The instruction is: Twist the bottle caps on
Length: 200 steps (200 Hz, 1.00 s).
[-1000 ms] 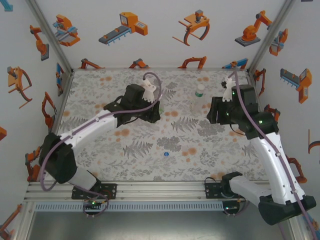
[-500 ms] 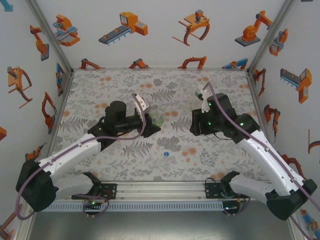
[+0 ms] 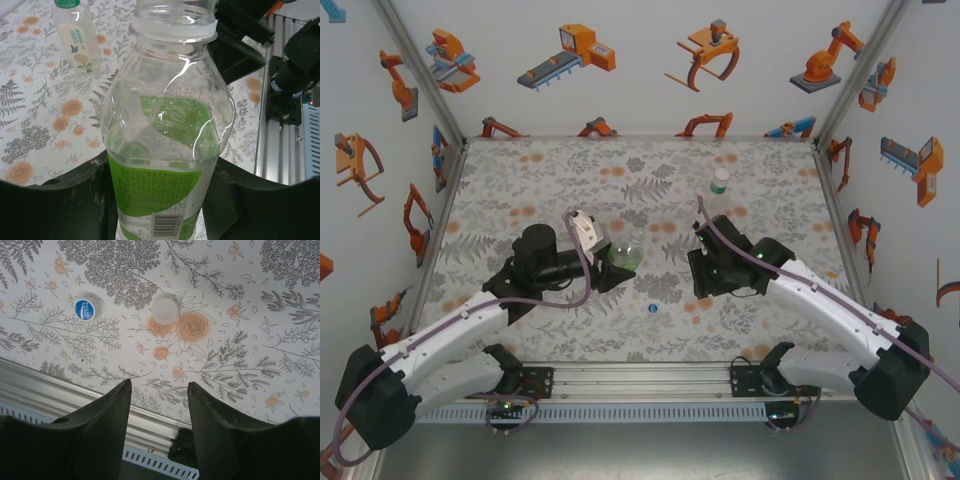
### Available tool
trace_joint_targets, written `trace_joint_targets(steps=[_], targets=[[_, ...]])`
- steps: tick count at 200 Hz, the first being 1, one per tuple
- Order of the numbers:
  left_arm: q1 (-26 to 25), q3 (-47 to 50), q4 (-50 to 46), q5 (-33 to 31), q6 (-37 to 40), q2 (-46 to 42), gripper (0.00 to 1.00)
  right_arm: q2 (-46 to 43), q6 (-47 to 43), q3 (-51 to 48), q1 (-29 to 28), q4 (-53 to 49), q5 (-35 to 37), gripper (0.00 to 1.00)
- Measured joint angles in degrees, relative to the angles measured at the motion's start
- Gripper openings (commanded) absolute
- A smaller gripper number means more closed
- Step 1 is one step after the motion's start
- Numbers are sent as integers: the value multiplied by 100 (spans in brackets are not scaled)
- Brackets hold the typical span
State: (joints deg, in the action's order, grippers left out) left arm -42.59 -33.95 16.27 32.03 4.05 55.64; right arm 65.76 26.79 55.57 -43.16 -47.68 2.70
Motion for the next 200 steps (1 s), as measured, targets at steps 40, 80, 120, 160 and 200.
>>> trace_joint_targets(steps=[40,80,120,160,200], targets=[[-13,173,-72,15,4,-538,0,424,136,-4,-232,275,66,47],[-13,173,-402,7,94,-1207,0,929,216,153,-492,409,107,47],[-13,173,-833,-87,170,-1714,0,1445,328,431,-758,597,138,47],[-13,173,-1132,-149,201,-1974,0,1781,525,450,-778,638,348,48],[-13,173,-1283,-162,201,-2044,0,1812,627,382,-424,684,433,47]])
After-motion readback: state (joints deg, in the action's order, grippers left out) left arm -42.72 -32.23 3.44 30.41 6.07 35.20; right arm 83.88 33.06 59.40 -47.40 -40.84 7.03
